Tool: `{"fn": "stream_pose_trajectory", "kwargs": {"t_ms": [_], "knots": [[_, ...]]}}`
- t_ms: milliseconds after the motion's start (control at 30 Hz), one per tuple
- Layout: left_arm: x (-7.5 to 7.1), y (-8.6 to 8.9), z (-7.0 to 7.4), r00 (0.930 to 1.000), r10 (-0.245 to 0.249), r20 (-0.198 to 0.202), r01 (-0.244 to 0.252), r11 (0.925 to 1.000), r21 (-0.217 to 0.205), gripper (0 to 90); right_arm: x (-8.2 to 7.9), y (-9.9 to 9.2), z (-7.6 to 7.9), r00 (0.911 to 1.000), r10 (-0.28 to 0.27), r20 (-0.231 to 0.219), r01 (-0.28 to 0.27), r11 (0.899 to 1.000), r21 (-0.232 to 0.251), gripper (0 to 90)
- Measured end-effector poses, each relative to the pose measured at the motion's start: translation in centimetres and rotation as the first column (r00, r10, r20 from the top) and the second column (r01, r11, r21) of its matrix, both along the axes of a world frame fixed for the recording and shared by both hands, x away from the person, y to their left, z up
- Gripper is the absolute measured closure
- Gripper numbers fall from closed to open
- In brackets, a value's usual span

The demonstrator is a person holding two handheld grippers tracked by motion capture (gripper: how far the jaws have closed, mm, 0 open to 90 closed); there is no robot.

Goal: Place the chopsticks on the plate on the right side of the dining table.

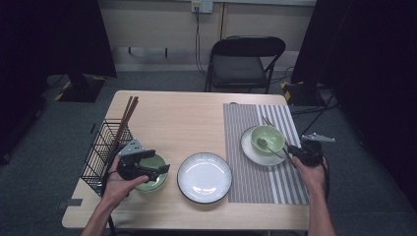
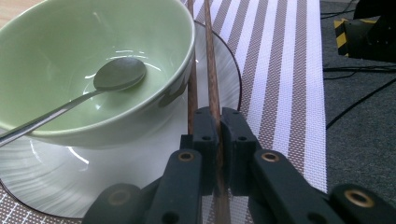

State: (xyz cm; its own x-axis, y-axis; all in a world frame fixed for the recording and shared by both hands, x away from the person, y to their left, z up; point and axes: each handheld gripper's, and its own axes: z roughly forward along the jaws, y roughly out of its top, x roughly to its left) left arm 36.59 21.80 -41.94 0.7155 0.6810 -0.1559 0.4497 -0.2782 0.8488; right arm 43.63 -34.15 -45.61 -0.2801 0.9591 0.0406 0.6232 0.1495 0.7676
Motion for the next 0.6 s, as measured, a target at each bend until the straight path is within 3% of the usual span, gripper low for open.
{"fn": "stream_pose_trajectory", "kwargs": {"t_ms": [600], "knots": [[0.05, 0.20, -0.10, 0.9999, 0.010, -0.005, -0.010, 1.0000, 0.002, 16.8, 0.40, -0.09, -0.53, 0.9996, -0.009, -0.026, 0.009, 1.000, 0.013, 81.4]]}}
